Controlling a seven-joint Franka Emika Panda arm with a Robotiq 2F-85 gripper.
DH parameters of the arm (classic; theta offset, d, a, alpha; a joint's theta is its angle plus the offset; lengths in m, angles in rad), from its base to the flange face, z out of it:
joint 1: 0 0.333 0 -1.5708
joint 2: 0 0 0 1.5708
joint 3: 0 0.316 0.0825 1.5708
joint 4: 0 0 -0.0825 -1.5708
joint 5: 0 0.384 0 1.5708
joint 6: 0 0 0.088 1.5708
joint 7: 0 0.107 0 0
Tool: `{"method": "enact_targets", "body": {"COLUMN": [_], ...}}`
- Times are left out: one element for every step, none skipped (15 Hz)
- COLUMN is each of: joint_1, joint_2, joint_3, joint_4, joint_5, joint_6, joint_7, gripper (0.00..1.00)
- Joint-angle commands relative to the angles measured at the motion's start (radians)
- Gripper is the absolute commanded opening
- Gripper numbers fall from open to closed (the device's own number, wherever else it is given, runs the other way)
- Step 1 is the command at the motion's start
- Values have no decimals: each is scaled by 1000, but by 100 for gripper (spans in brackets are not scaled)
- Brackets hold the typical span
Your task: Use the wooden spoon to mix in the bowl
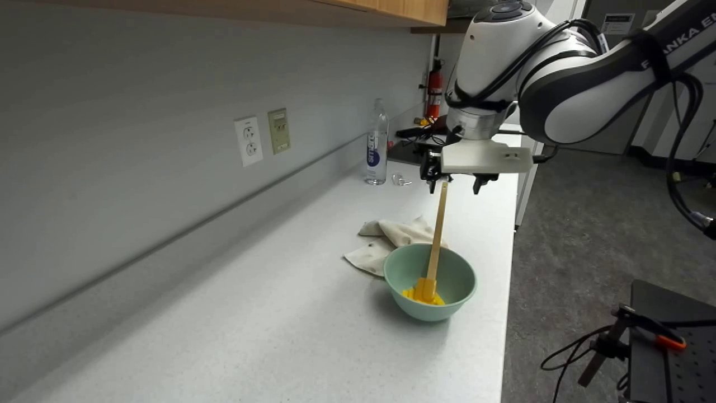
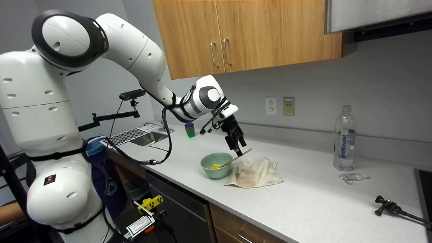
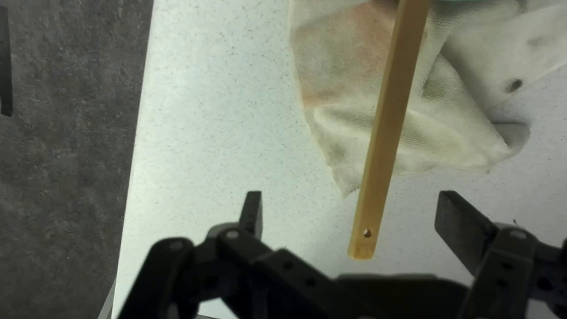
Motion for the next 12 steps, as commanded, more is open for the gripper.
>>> {"method": "enact_targets", "body": {"joint_1": [36,42,48,54,51,56,59,61,62,62,62,63], "joint_2": [65,77,89,99,61,72,80,84,85,85,87,86], "joint_3": [-45,-50,-58,-65,-63,-69,-72,-74,-74,-74,-75,-76], "joint_4": [57,68,77,86,48,56,62,66,67,67,66,63], "joint_5": [-35,-32,-31,-30,9,10,10,10,10,10,6,6], "joint_6": [36,39,38,34,21,21,21,21,21,21,24,27], "joint_7": [54,61,69,76,24,29,31,32,33,33,27,24], "gripper": [100,100,100,100,100,100,100,100,100,100,100,100]}}
